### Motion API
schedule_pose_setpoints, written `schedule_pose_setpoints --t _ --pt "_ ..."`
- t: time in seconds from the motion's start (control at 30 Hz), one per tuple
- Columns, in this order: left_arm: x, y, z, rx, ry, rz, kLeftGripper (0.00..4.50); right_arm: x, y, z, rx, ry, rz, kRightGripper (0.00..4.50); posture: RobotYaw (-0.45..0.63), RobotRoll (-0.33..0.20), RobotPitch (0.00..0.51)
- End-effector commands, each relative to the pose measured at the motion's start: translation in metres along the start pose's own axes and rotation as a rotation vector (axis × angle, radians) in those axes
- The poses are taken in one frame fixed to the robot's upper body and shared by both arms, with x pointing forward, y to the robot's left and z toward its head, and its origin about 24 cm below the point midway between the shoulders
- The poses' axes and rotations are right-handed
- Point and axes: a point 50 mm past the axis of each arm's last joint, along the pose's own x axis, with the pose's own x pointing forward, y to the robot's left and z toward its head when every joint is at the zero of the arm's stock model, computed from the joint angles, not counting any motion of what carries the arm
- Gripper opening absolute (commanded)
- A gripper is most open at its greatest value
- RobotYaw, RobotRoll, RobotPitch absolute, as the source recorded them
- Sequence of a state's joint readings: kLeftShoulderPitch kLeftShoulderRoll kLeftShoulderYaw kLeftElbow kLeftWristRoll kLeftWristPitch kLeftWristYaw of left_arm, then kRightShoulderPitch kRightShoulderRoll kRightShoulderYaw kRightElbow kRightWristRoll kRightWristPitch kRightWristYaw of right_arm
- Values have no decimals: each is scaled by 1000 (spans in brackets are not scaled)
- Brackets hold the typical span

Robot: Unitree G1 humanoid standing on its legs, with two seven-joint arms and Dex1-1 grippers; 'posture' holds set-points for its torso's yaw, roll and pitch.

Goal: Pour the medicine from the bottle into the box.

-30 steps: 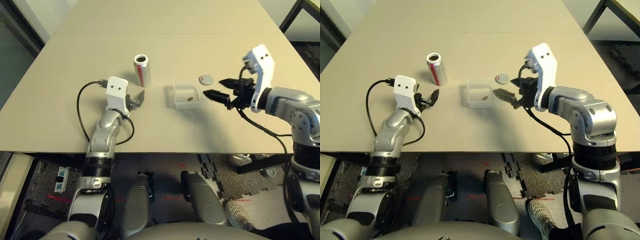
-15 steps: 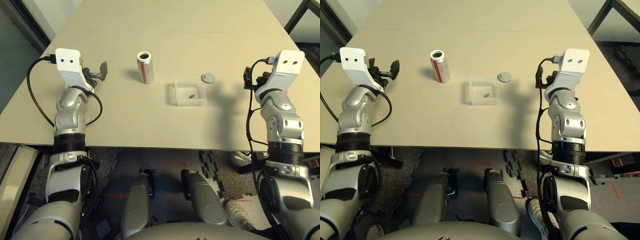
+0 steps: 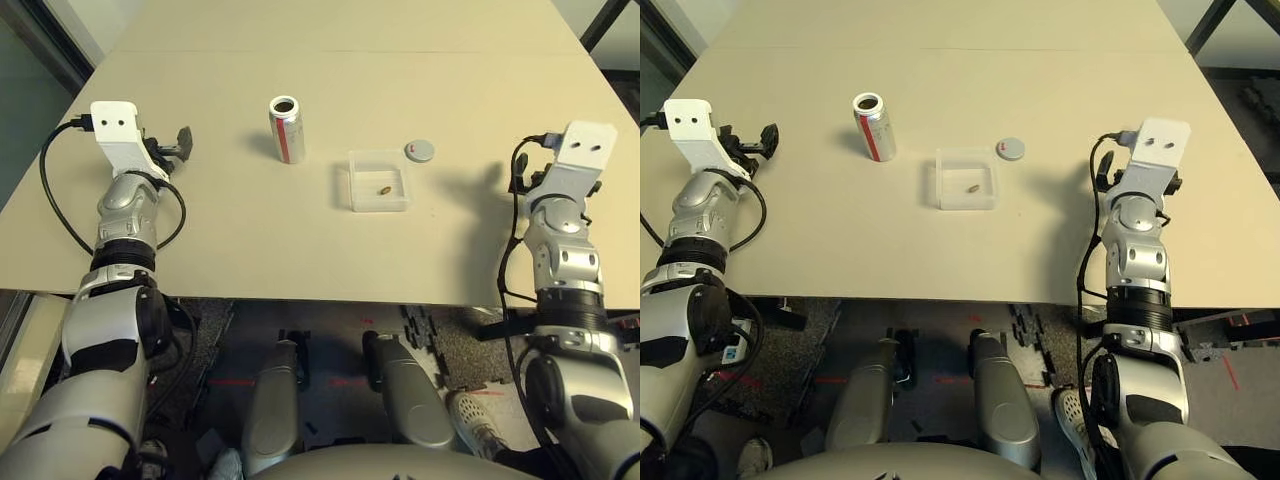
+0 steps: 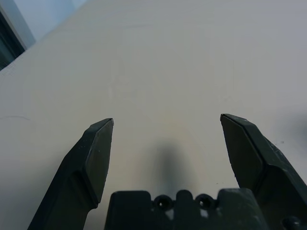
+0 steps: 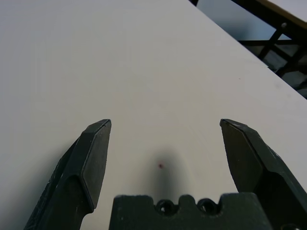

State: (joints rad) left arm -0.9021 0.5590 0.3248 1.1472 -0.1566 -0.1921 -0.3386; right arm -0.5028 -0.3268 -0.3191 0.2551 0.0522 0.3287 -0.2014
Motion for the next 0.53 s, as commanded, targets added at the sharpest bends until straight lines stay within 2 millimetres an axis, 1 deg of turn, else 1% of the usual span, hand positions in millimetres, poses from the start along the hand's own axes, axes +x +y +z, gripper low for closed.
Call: schedule_pose_setpoints --t 0.03,0.17,0.3,0.37,0.4,0.43,0.47,0.53 --pt "1 3 4 2 -4 5 4473 -2 -4 3 2 -15 4 4500 -202 0 273" --pt "4 -3 5 -15 -17 -9 4473 -2 -2 7 3 -32 30 4500 -212 0 255" --pt "2 -2 1 -14 -11 -11 4473 -4 2 9 6 -41 32 4500 -232 0 250" --pt "0 1 -1 -11 -4 -4 4473 -9 5 14 -5 -53 63 4500 -258 0 266" --pt "-1 2 -2 -8 1 -2 4473 -12 7 15 -4 -55 74 4500 -256 0 282" --pt "-1 2 -5 -3 8 -1 4473 -14 7 16 -5 -57 88 4500 -252 0 283" --pt "-3 3 -8 0 16 2 4473 -17 9 16 -10 -60 102 4500 -235 0 266" --pt "-4 6 -9 -8 16 16 4473 -21 14 17 -21 -66 143 4500 -207 0 249"
